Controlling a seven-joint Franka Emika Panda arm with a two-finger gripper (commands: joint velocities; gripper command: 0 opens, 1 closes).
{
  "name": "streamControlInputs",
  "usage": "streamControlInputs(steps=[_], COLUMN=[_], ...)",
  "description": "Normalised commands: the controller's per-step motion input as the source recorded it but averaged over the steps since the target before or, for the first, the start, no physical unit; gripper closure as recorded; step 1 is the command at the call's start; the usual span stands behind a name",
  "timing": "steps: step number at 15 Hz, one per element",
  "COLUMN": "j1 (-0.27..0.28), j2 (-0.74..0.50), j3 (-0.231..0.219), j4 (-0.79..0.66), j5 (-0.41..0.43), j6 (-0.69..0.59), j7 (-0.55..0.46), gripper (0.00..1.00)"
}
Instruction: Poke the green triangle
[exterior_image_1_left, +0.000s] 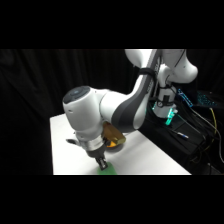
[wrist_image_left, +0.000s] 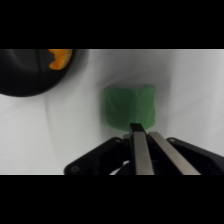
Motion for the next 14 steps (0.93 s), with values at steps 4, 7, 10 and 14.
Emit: streamControlInputs(steps=[4,7,10,14], j1=[-0.045,-0.064,-0.056,0.007], j2=[0.39,0.36,0.26,-0.24], j3=[0.037,0.056,0.06,0.046], j4=[0.4,0.42,0.34,-0.12], j5=[0.091,0.107,0.108,0.066], j6=[0.01,-0.1,-0.18,-0.06], j7=[-0.19,-0.2,-0.17,-0.08], gripper=[0.97,0.98,0.97,0.98])
